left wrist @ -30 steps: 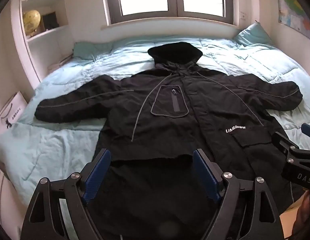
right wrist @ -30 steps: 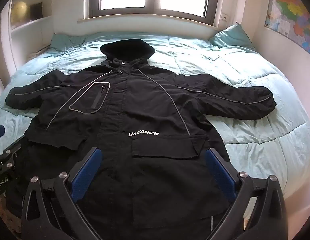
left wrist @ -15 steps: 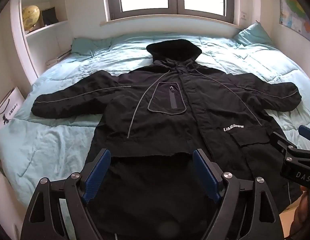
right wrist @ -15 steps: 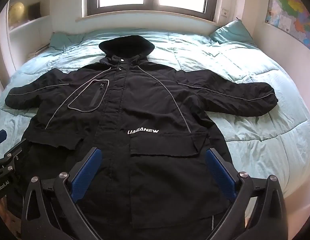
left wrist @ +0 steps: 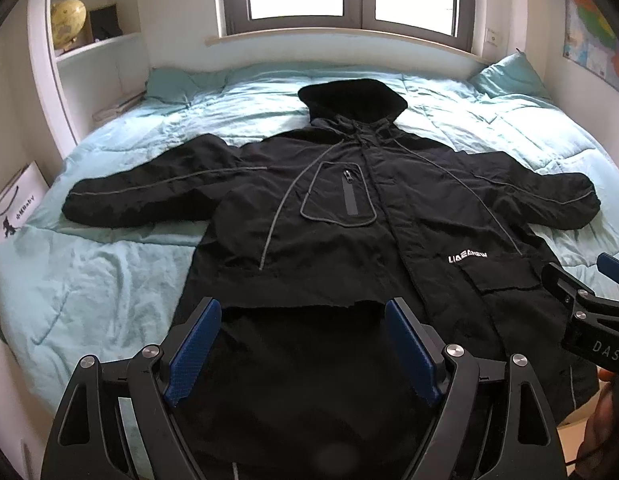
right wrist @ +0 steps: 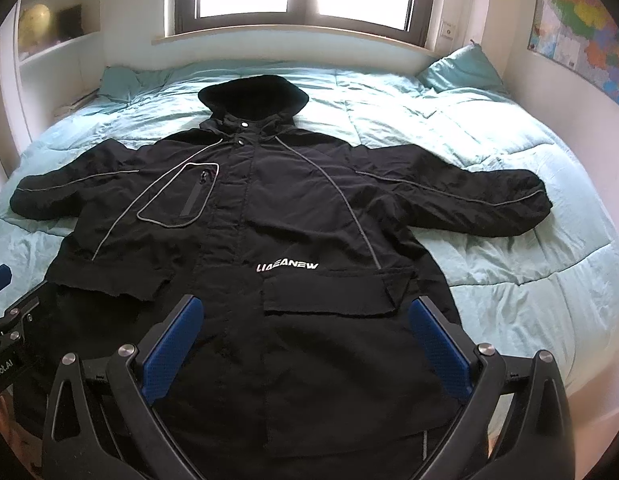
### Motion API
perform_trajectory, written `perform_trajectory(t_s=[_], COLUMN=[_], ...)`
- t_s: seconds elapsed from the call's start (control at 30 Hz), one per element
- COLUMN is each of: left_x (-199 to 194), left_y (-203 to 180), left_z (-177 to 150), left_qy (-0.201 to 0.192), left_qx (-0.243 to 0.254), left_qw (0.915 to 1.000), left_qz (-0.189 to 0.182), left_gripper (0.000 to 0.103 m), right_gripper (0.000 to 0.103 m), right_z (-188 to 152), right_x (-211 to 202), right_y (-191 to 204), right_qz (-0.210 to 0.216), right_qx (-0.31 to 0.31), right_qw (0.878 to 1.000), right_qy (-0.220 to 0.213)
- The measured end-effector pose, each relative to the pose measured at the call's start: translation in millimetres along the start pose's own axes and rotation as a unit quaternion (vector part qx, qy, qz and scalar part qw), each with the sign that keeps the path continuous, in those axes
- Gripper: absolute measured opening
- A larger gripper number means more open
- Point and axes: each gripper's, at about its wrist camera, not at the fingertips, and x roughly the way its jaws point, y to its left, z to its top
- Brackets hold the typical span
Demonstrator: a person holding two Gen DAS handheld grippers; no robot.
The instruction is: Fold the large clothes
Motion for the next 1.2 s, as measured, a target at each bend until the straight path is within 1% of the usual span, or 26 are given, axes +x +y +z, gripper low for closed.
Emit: perform_trajectory(t_s=[0.27,0.67,0.73,0.9,1.03,1.2], left_x=[3,6,6,7,9,13], left_y=[-10,-14,-14,-12,-8,-8], left_z=[-2,-5,-5,-5,-5,-6], left_qy=[0.008,0.019,0.019,0.02,0.025,0.028], left_qx=[0.01,0.011,0.008,-0.004,-0.015,-0.016], left_qw=[0.9999,0.9998,0.9998,0.9997,0.9995,0.9995], left_qz=[0.001,0.005,0.007,0.011,0.008,-0.002], left_gripper=[0.085,0.085,0.085,0.085,0.085,0.085], right_gripper=[0.103,0.103,0.103,0.103,0.103,0.103], right_z=[-1,-4,-4,-6,-8,-10], right_x=[0,-1,-1,0,0,2], right_y=[-6,-17,-17,-21,-25,-28], right_qz=[0.004,0.012,0.019,0.02,0.019,0.017], right_qx=[0.007,0.023,0.025,0.03,0.035,0.041], right_qw=[1.0,1.0,0.999,0.999,0.999,0.999], right_qy=[0.003,0.011,0.014,0.017,0.02,0.024])
